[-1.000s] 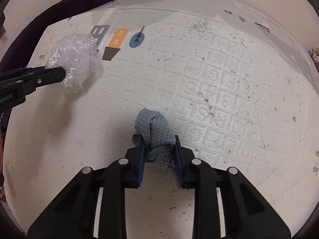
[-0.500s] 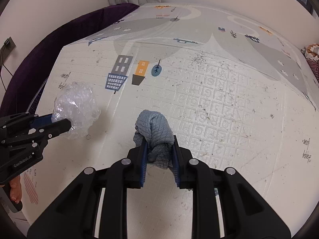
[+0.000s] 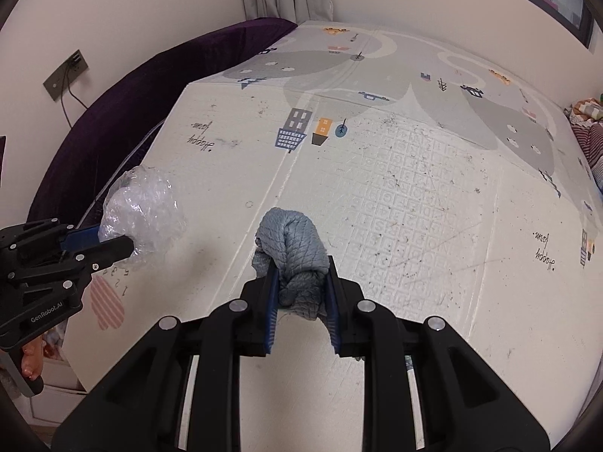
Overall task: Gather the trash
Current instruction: 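Carry the bubble-wrap bag and grey cloth over the grey bin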
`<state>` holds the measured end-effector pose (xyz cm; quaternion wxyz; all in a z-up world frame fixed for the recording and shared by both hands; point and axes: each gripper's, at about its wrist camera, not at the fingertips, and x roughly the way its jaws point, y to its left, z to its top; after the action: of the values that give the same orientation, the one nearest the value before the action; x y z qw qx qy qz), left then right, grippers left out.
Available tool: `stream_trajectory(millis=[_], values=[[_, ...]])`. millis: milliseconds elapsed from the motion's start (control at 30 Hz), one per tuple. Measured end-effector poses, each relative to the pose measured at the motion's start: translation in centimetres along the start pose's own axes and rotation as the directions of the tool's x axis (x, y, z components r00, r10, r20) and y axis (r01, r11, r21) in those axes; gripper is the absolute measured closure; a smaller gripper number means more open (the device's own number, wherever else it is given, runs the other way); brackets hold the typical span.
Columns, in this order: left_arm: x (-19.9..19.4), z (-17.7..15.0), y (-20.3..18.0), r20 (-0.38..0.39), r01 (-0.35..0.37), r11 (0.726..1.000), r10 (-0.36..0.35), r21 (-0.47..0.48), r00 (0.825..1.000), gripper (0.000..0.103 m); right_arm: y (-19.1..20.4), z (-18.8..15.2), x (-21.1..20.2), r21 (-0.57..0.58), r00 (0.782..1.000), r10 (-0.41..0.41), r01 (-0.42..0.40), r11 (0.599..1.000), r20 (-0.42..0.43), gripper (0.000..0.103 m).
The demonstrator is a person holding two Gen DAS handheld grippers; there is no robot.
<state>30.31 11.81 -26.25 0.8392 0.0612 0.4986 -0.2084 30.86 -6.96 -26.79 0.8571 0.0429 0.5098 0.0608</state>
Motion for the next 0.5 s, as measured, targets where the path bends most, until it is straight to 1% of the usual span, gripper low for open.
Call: stream_trajectory(millis=[167,233,333,400,500], values=[[-6.3,-3.1,-1.3,0.034,-0.034,0.997,0.036,-0.076,0.999,0.078,1.7,-2.4,-6.2,-0.057,0.998,0.046,-0.044,0.997,0.032,0.083],[-8.9,-4.9,-1.7,0.044,-0.046,0.99,0.052,-0.133,0.998,0.078,2.5,-3.4,-8.4,-0.099,0.997,0.076,-0.073,0.992,0.032,0.083],[-12.4,-7.8,-2.3,0.058,-0.063,0.971,0.078,-0.23,0.995,0.078,3.8,-4.9,-11.1,-0.178,0.992,0.125,-0.118,0.977,0.033,0.083],[-14.8,-10.1,-2.9,0.07,-0.09,0.954,0.115,-0.286,0.991,0.078,4.8,-5.9,-12.7,-0.237,0.987,0.158,-0.147,0.96,0.03,0.083],[-18.1,-13.6,-4.1,0.076,-0.143,0.922,0.182,-0.361,0.98,0.078,6.2,-7.3,-15.1,-0.327,0.976,0.216,-0.197,0.924,0.023,0.083]])
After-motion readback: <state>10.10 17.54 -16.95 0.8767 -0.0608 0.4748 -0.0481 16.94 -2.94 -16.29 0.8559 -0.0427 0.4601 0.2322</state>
